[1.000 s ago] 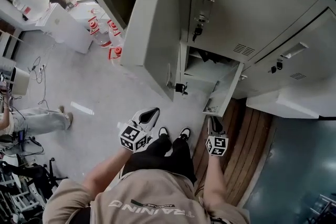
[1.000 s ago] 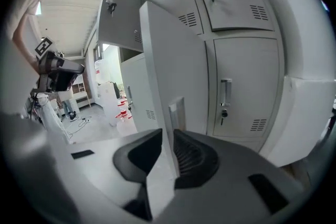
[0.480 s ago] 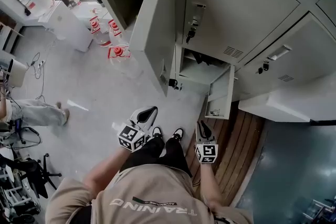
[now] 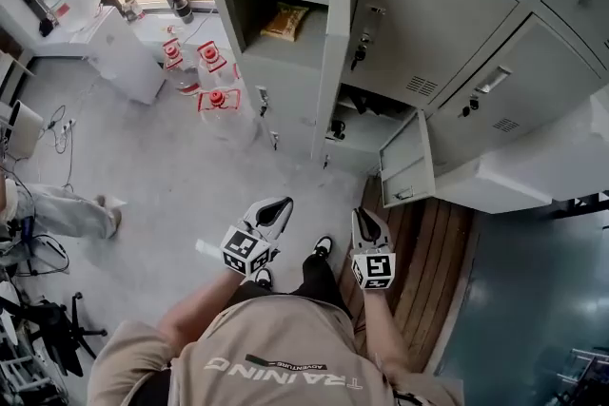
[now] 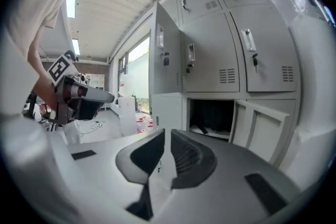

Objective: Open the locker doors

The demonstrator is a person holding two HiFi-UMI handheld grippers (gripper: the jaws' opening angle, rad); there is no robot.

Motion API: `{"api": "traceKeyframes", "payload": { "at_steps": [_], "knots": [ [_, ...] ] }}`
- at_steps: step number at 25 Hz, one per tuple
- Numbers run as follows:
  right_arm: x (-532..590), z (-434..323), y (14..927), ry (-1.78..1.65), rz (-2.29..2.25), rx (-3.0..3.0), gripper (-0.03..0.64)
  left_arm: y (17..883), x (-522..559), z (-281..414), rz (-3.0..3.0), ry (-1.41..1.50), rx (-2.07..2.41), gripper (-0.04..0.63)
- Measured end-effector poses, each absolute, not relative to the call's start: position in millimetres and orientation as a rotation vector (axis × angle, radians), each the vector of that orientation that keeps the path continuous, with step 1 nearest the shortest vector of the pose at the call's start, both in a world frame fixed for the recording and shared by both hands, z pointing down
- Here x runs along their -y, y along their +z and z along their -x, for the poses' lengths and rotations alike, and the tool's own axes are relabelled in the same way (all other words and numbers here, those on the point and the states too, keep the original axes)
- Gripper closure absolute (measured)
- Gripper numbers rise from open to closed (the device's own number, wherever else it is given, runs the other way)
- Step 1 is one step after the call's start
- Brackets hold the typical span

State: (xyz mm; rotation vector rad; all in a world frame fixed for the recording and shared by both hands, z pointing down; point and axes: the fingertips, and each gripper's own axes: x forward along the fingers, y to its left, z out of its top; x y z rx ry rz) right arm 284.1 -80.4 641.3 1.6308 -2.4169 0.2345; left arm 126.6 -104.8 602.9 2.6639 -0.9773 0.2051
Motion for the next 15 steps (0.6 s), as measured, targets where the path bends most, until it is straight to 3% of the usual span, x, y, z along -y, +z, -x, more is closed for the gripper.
{"api": "traceKeyframes", "payload": {
  "at_steps": [15],
  "knots": [
    [-25, -187, 529, 0.151, -2.001, 2.311, 0.594, 558, 32, -41, -2.792, 0.163, 0.828, 0.589]
  ]
}}
